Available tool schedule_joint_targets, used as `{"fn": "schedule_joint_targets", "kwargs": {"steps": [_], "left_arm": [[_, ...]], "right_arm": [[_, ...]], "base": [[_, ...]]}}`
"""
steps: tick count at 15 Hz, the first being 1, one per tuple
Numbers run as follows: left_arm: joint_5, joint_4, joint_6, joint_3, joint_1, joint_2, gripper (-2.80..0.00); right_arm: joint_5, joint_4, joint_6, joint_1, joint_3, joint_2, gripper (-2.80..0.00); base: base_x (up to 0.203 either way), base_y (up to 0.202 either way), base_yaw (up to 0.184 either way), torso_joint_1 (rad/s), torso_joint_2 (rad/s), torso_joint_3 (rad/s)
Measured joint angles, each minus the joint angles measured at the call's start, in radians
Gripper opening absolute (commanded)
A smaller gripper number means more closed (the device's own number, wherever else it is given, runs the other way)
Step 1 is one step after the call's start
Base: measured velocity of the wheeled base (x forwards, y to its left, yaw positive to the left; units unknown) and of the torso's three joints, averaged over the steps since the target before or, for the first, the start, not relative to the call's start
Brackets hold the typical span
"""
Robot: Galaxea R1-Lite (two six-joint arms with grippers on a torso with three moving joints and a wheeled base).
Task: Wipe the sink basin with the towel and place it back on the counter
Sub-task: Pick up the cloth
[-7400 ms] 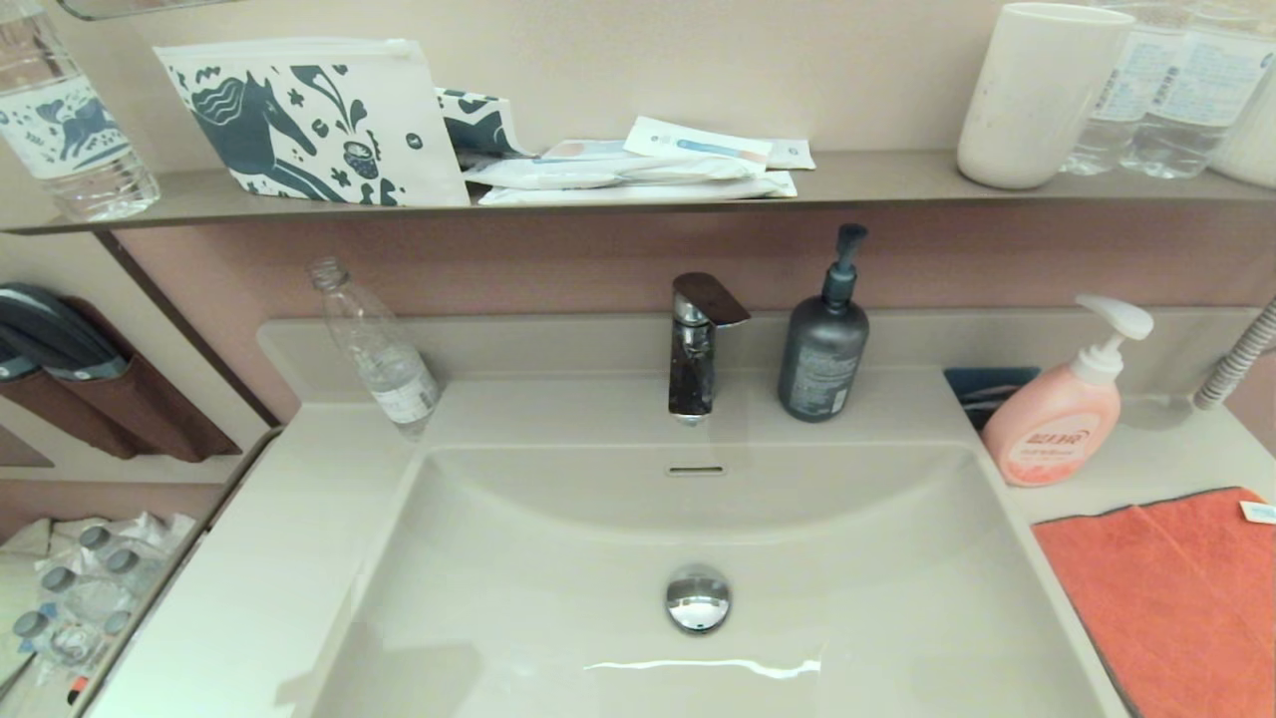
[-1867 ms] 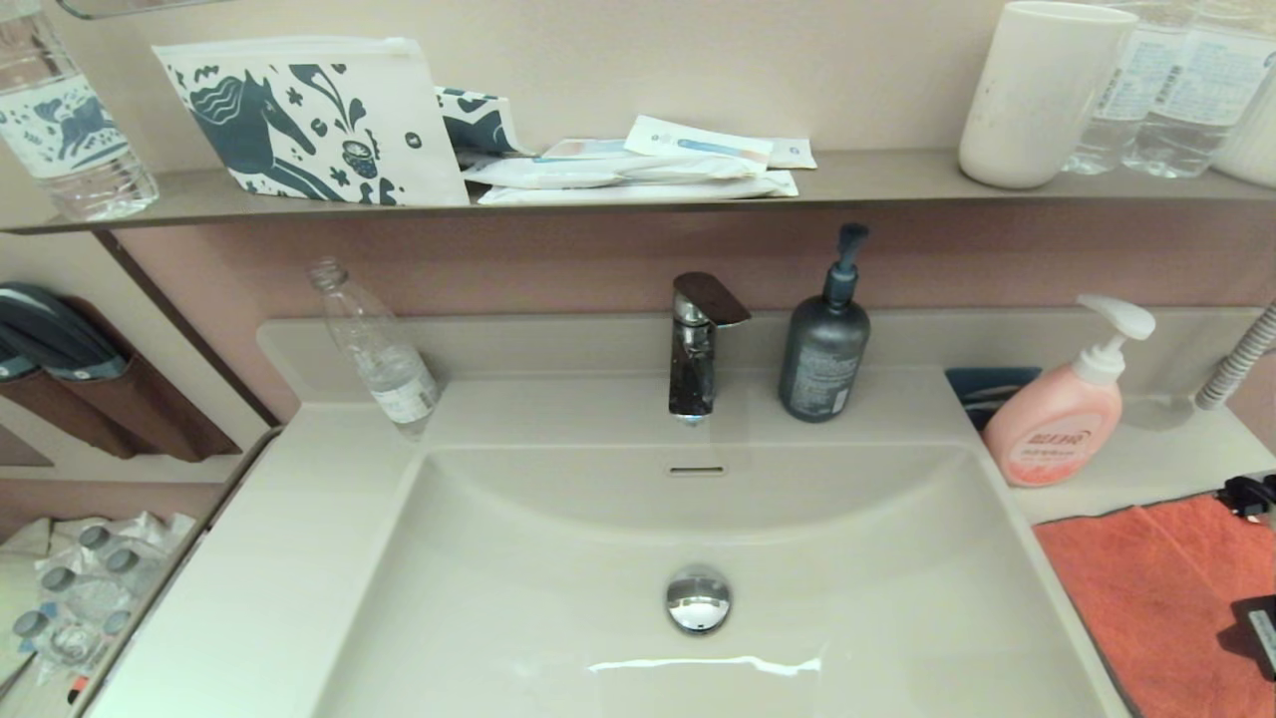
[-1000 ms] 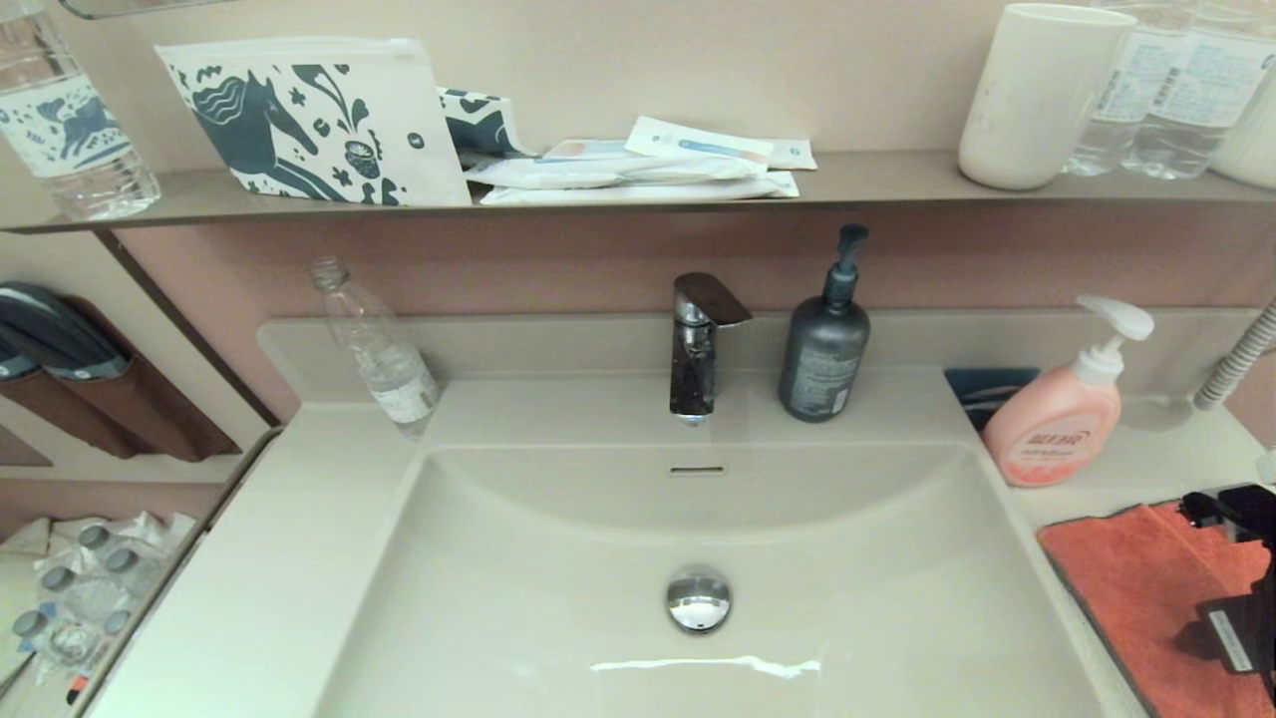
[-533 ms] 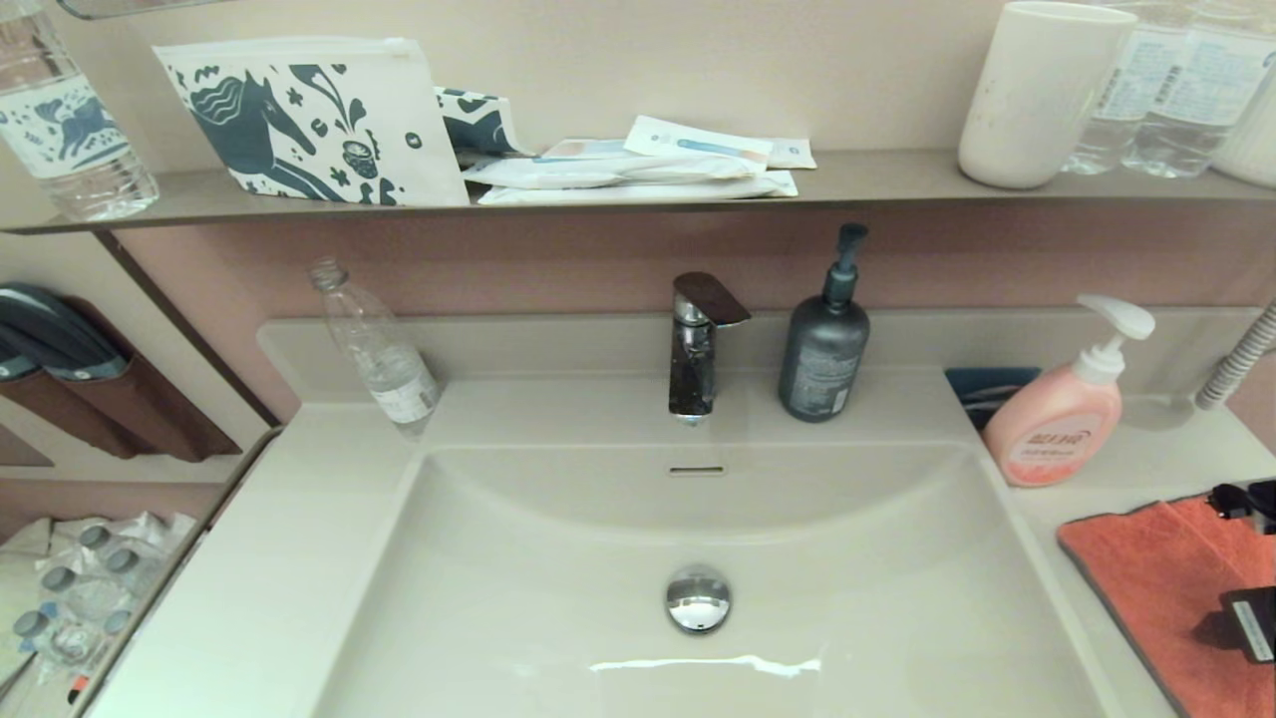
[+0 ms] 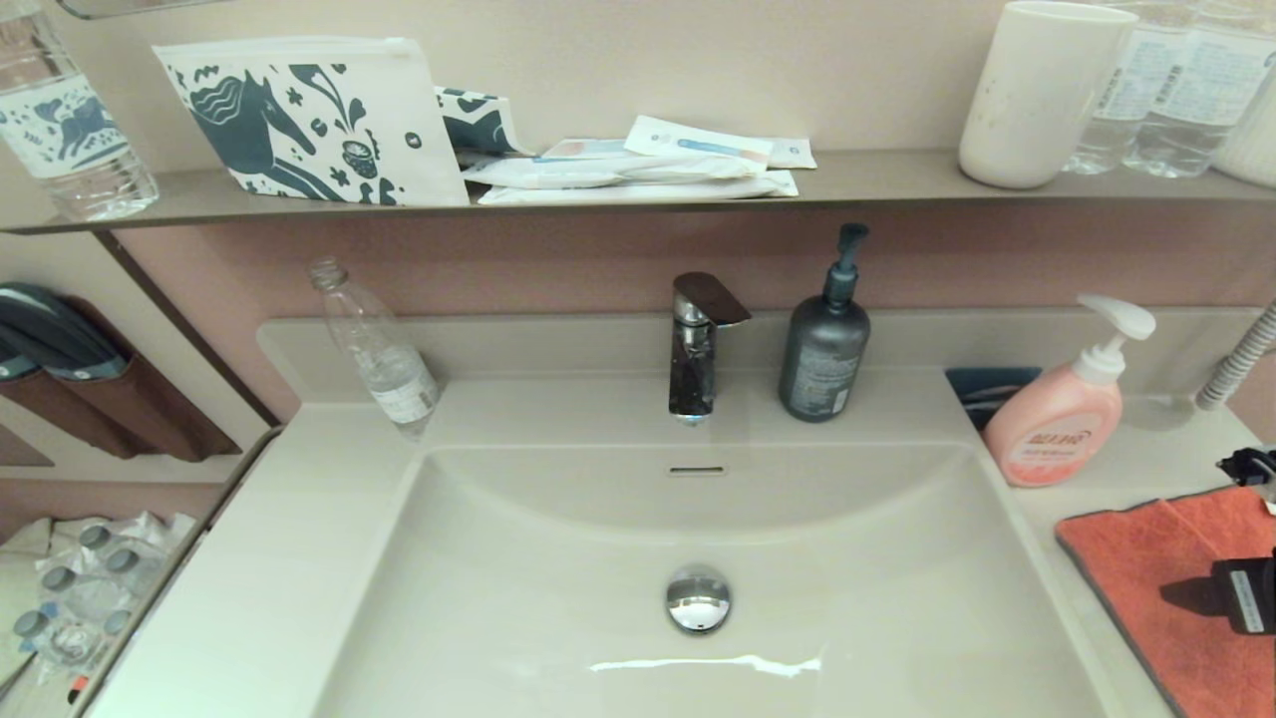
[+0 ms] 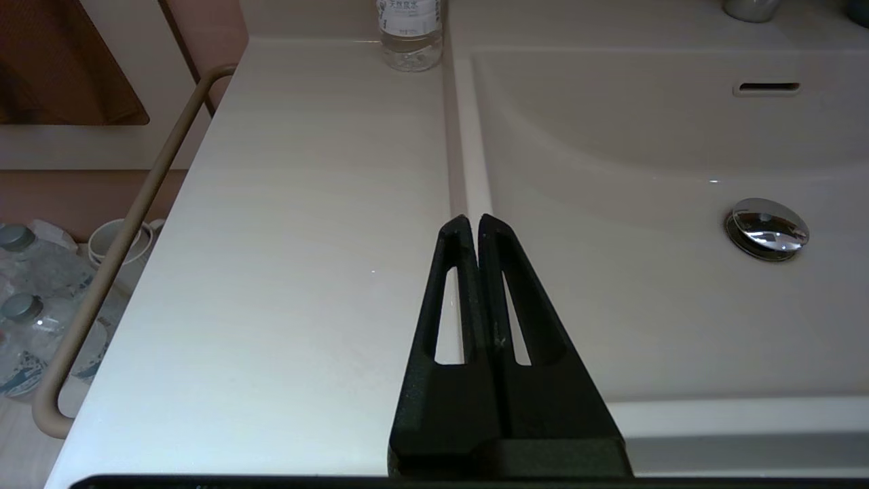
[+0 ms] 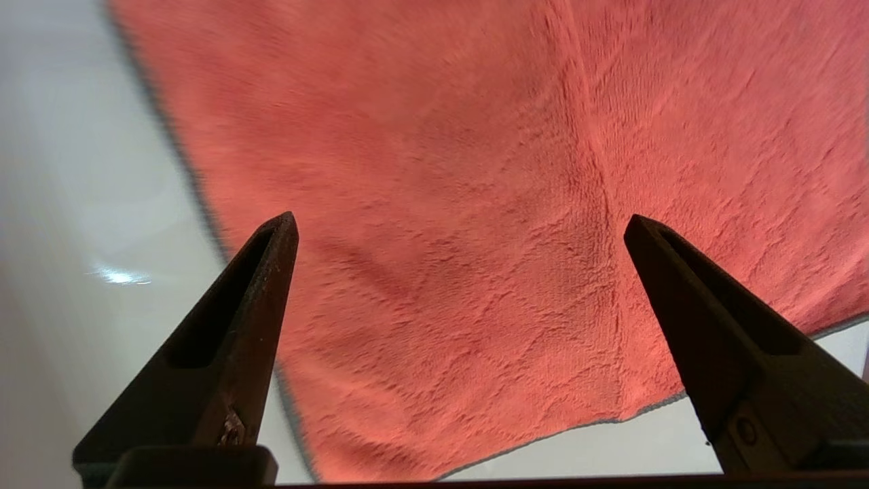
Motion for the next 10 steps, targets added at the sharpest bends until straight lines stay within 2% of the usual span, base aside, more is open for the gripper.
{"fn": "schedule_joint_targets", "kwargs": {"steps": [2, 4, 6, 10], "left_arm": [[0.0, 0.0, 0.0, 0.0, 0.0, 0.0, -2.8], [0.0, 0.0, 0.0, 0.0, 0.0, 0.0, -2.8], [0.0, 0.0, 0.0, 0.0, 0.0, 0.0, -2.8], [0.0, 0.0, 0.0, 0.0, 0.0, 0.0, -2.8]], "right_arm": [[-0.01, 0.0, -0.004, 0.011, -0.012, -0.034, -2.8], [-0.061, -0.003, -0.03, -0.017, -0.036, -0.042, -2.8], [-0.097, -0.008, -0.064, -0.078, -0.078, -0.03, -2.8], [-0.105, -0.014, -0.105, -0.226, -0.139, 0.075, -2.8]], "base": [[0.0, 0.0, 0.0, 0.0, 0.0, 0.0], [0.0, 0.0, 0.0, 0.0, 0.0, 0.0], [0.0, 0.0, 0.0, 0.0, 0.0, 0.0], [0.0, 0.0, 0.0, 0.0, 0.0, 0.0]]}}
